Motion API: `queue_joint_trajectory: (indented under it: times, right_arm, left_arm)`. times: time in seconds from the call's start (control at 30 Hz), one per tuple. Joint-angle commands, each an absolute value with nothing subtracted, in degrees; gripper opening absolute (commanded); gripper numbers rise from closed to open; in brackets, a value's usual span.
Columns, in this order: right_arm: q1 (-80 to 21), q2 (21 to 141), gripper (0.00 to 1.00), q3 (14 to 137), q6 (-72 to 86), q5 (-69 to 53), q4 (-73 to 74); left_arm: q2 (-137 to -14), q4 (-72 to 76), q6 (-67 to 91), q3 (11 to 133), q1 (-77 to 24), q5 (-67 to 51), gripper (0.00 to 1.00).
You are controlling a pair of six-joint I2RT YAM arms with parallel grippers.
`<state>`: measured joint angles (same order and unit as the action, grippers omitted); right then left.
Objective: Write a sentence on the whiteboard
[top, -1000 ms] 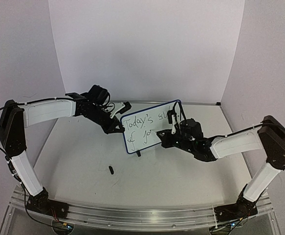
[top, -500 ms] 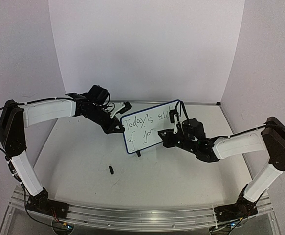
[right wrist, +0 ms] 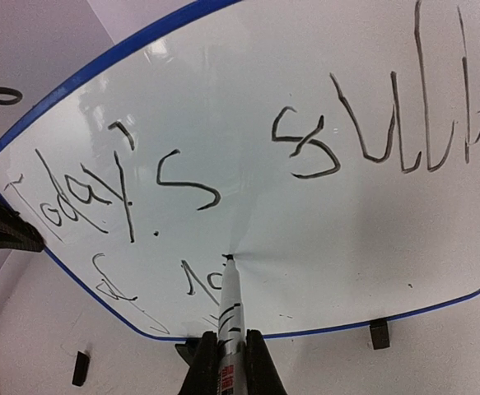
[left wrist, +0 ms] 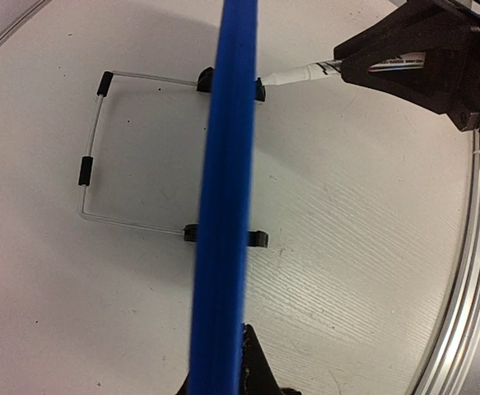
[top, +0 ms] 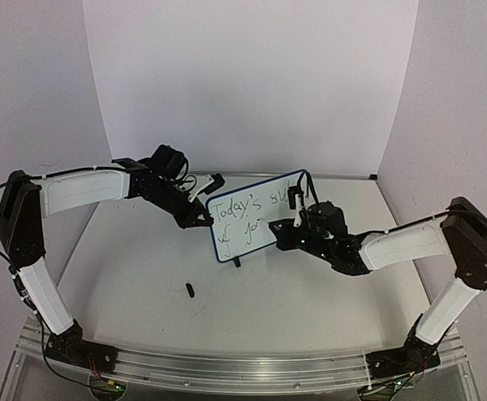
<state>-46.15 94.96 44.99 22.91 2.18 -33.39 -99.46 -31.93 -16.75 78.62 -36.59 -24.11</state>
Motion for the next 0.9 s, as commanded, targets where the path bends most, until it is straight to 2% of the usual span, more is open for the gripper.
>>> queue_joint_trajectory:
  times: [0.0, 0.5, 0.87]
  right_arm:
    - [-45.94, 95.90, 0.00, 45.84, 24.55, 6.42, -35.01]
    - [-45.93, 96.91, 0.00, 44.87, 26.46, 8.21, -32.79]
    - [-45.93, 89.76, 0.00, 42.57, 27.23, 5.95, -32.34]
  left_arm:
    - [-102.74, -36.43, -19.35, 77.78, -36.87, -18.11, 0.00]
    - [-102.74, -36.39, -19.40, 77.83, -36.88, -18.10, 0.00]
    - [-102.63, -36.47, -19.34, 77.82, -36.90, -18.01, 0.00]
